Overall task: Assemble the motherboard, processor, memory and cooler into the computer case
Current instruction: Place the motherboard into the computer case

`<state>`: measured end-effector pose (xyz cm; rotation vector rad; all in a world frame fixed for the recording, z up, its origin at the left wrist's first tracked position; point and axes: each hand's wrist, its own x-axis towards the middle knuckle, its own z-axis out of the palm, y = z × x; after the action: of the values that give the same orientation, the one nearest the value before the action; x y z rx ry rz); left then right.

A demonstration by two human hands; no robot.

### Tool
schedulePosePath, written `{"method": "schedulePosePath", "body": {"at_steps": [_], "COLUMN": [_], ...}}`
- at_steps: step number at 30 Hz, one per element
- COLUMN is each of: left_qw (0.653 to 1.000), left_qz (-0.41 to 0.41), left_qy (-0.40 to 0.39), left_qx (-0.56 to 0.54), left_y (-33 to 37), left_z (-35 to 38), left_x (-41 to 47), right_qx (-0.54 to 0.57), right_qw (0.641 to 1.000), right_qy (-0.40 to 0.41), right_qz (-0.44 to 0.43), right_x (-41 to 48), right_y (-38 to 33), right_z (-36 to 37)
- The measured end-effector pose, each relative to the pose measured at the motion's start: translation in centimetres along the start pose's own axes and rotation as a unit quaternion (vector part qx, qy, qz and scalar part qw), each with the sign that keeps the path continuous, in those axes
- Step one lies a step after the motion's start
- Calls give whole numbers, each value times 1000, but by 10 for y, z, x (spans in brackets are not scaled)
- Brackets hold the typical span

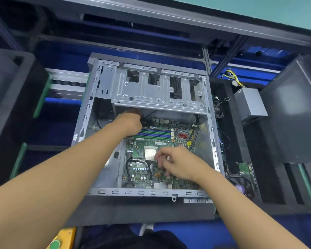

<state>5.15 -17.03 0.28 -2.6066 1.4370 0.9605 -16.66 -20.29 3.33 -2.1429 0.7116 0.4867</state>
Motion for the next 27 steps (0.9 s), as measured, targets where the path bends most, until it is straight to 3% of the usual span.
{"method": "schedulePosePath", "body": {"at_steps": [2,4,6,10,13,16,20,27], "left_qw": [999,993,988,990,990,987,966,964], "left_qz": [34,75,114,136,136,126,165,113], "left_qy": [26,88,97,29,21,-65,-192,-206], "left_qx": [31,20,-30,-36,-26,-72,-56,-121], "left_y": [-1,-5,-8,-15,-22,-29,-26,-29], "left_z": [2,4,4,9,17,18,24,25], "left_x": [-4,-11,-17,-30,-34,-36,-47,-56], "right_qx": [-64,-123,-162,-168,-12,94,53,16], "right_qw": [997,992,985,981,989,979,985,988], "right_qy": [24,-11,-53,-92,-145,-181,-158,-143], "right_qz": [-36,-32,-8,-15,7,13,-33,-58], "right_x": [15,30,41,48,43,39,38,43], "right_y": [-7,-16,-23,-24,-19,-19,-20,-18], "right_z": [1,8,16,20,17,16,15,19]}}
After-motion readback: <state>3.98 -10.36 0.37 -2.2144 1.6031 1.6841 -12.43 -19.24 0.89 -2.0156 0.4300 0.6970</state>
